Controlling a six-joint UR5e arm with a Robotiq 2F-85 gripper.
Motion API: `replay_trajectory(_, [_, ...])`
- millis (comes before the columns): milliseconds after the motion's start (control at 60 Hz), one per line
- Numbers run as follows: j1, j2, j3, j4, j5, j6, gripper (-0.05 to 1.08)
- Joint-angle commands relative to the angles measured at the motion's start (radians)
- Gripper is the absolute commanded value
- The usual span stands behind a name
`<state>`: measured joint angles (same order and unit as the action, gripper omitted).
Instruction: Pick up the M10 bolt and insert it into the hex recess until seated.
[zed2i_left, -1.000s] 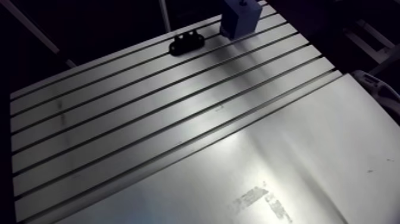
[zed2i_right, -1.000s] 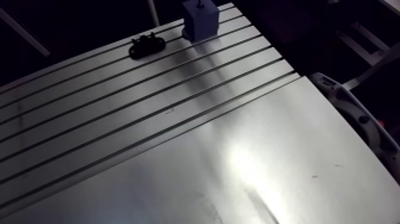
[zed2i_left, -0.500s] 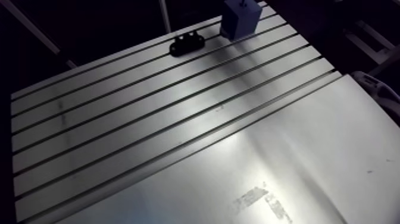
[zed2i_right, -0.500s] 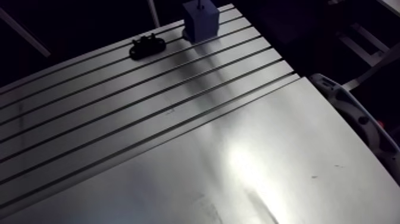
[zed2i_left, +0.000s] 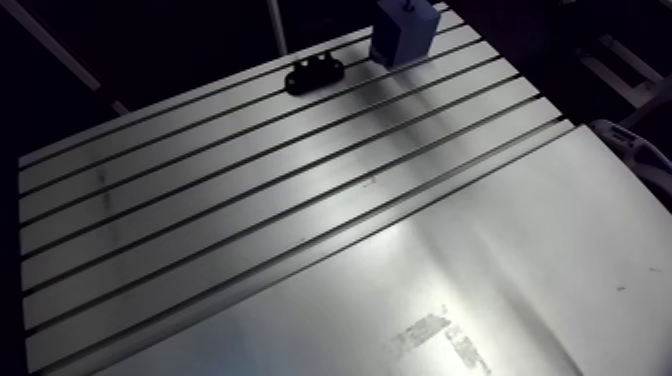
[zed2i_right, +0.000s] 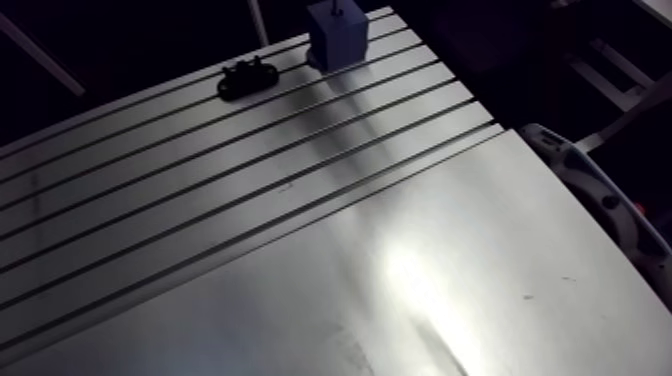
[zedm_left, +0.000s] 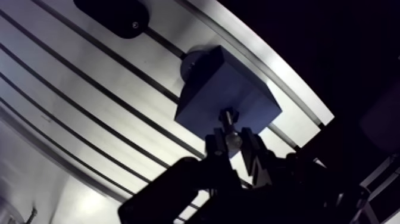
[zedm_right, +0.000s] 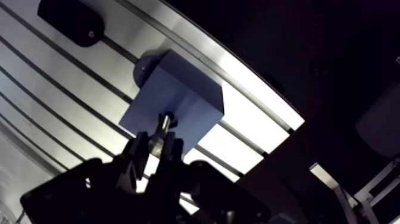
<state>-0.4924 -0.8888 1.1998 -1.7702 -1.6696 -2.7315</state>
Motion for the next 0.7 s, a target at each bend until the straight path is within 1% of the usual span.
replay_trajectory(17, [0.0, 0.001, -0.001, -0.002, 0.0, 0.0, 1.08])
replay_trajectory(433, [-0.001, 0.006, -0.003, -0.007, -0.001, 0.0, 1.08])
replay_trajectory(700, [0.0, 0.006, 0.0, -0.007, 0.001, 0.0, 1.08])
